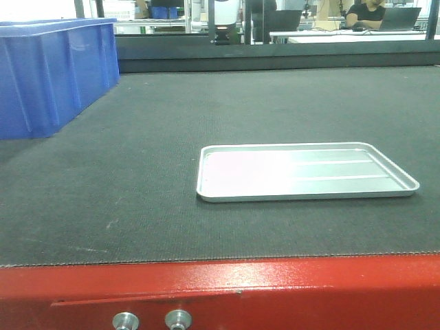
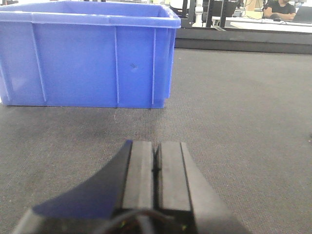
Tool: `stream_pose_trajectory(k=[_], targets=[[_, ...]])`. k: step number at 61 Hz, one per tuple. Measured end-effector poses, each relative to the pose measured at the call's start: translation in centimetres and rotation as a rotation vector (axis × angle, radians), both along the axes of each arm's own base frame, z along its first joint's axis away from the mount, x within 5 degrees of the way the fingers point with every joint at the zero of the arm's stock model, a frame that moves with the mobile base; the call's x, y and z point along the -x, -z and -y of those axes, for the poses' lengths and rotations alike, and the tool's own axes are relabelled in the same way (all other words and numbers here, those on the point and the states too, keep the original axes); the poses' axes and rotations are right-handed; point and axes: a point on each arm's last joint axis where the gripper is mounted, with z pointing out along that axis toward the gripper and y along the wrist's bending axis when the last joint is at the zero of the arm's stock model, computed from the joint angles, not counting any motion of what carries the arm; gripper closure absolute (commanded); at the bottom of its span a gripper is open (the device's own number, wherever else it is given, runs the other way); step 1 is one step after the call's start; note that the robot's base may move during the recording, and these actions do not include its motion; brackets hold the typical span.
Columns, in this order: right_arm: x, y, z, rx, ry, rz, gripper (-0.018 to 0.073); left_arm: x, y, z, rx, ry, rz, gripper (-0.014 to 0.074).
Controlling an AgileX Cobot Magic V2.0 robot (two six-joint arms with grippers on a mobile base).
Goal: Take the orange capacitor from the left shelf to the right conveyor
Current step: 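Turn and drive the base up to the conveyor with the metal tray, then lower the held cylinder with the right gripper onto the metal tray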
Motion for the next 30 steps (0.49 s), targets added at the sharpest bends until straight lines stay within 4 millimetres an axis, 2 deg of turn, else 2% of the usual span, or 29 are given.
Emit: stream_pose_trajectory(k=[12,19,26,30], targets=[[-0.1,-0.3,0.0,-0.003,0.001,0.017,0.0473,0.0,0.0,0.0,0.000,0.000,0.000,0.0723],[-0.9,-1.8,-0.1,-0.003,0.002,0.014,0.0473,0.0,0.0,0.0,0.000,0.000,0.000,0.0723],[-3.0,-3.9,-0.3,-0.005,0.006,0.018,0.0473,0.0,0.0,0.0,0.000,0.000,0.000,0.0723],[-4.9,-5.0,-0.6,-0.005,-0.002,0.010,0.0473,0.0,0.0,0.0,0.000,0.000,0.000,0.0723]])
